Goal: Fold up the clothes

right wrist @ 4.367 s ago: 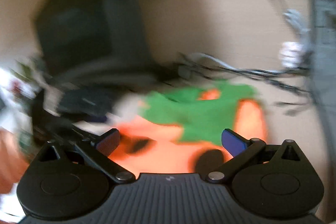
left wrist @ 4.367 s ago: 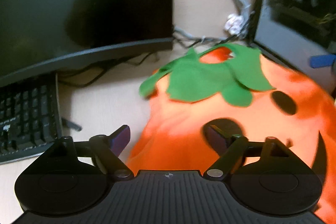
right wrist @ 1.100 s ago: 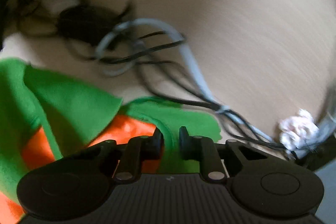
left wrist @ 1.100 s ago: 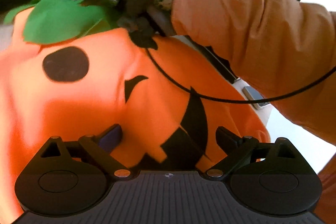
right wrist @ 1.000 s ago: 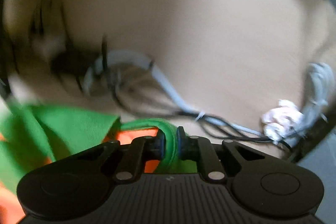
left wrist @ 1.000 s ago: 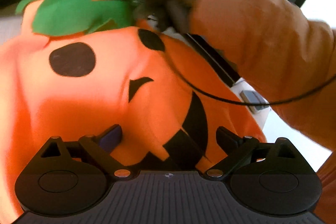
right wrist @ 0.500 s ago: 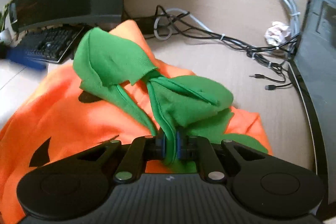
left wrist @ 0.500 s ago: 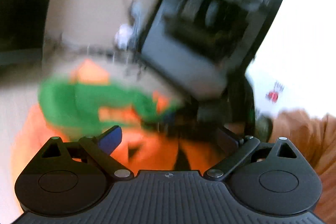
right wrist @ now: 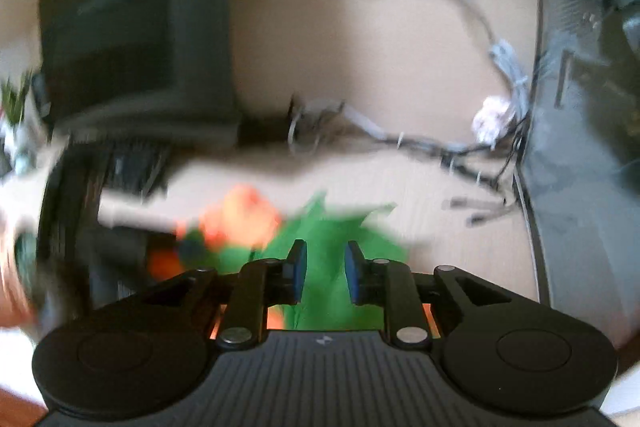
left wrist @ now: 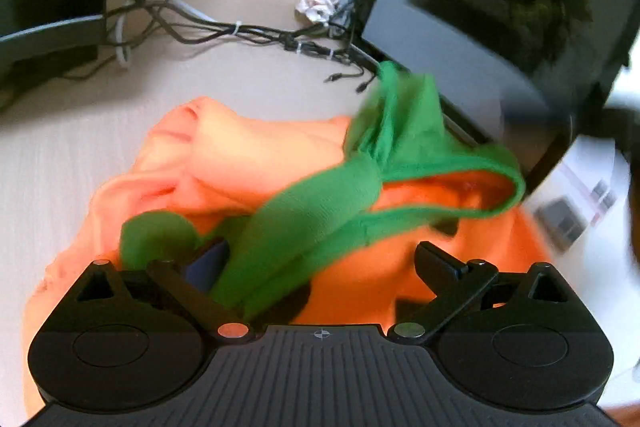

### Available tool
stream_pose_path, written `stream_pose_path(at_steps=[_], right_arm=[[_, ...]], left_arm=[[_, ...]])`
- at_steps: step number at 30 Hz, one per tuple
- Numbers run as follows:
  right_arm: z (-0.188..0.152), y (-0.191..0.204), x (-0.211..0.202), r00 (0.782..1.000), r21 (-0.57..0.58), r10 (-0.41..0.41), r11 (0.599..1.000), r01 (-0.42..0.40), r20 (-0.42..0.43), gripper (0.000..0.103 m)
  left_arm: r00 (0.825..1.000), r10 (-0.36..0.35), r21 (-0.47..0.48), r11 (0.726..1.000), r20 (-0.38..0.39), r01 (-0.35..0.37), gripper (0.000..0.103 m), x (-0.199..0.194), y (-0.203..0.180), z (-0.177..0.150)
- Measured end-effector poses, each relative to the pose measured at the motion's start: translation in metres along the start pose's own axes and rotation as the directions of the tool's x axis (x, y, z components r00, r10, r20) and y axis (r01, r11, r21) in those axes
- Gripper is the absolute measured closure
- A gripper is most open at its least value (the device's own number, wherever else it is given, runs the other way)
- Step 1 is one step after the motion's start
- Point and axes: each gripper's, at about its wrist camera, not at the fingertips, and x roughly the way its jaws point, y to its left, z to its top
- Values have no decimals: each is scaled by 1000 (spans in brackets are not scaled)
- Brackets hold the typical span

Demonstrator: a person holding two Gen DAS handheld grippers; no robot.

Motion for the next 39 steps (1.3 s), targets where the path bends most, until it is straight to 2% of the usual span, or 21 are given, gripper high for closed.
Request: stream_pose_path(at_steps=[2,6,8,9,11,13,14,17,19,20,21,25,26,27,29,35,37,38,39], right_arm=[[12,-3,13,1000,18,-1,1000,1,16,83],[1,-4,29,999,-16,-10,1000,10,-39,83],[-4,-4,37,998,-33,-15,999,13,-66,83],[-7,-4,41,997,-42,-18,999,15,-80,83],[-12,-4,49,994,-59,-24,998,17,-107,83],[-18,-4,57,991,-77,-30,997,20,-134,83],[-20,-4,61,989,-86,-33,996,21,-147,82],[-29,-4,73,981,-112,-44,993,23,-187,73],[-25,-10,70,980,-106,-39,994,19,-195,61],[-17,-14,65,983,-90,-36,996,20,-178,45],[-9,-19,60,986,-73,-34,997,22,-160,41],[24,-26,73,990,-29,14,999,-18,-137,37],[27,-24,87,987,-43,15,999,-23,-160,28],[27,-22,101,981,-62,8,998,-21,-194,25],[25,-18,127,967,-91,-3,996,-21,-255,25],[14,-23,166,934,-53,20,998,-41,-356,27],[11,-18,167,933,-69,21,996,-49,-359,41],[10,-15,165,935,-84,19,995,-52,-355,60],[11,-12,162,938,-92,18,994,-53,-346,72]], left_arm=[[1000,25,23,999,-2,-24,2,2,-5,2],[1000,23,-10,1000,-9,-23,2,-14,-4,6],[998,-47,-38,998,52,49,2,-37,-4,13],[993,-83,-50,995,86,87,2,-49,-3,17],[964,-185,-55,979,189,198,2,-65,-4,30],[938,-233,-56,965,255,255,1,-66,-5,42],[936,-236,-67,963,261,262,1,-58,-5,46],[973,-173,-191,961,156,202,1,-18,13,44],[993,-105,-308,945,48,115,1,3,30,33],[995,-93,-288,952,42,102,1,3,29,31],[996,-82,-269,959,36,89,1,4,27,30],[999,-37,-187,982,14,39,1,6,18,27],[1000,-28,-170,985,11,29,1,7,16,27],[1000,-25,-163,986,11,26,1,5,14,26],[1000,-23,-154,988,10,24,1,1,11,27],[1000,-2,-156,988,5,3,1,-12,13,27],[1000,8,-165,986,8,-7,1,-21,12,28],[1000,13,-171,985,12,-11,1,-28,9,29],[1000,-1,-174,985,21,4,1,-38,5,30]])
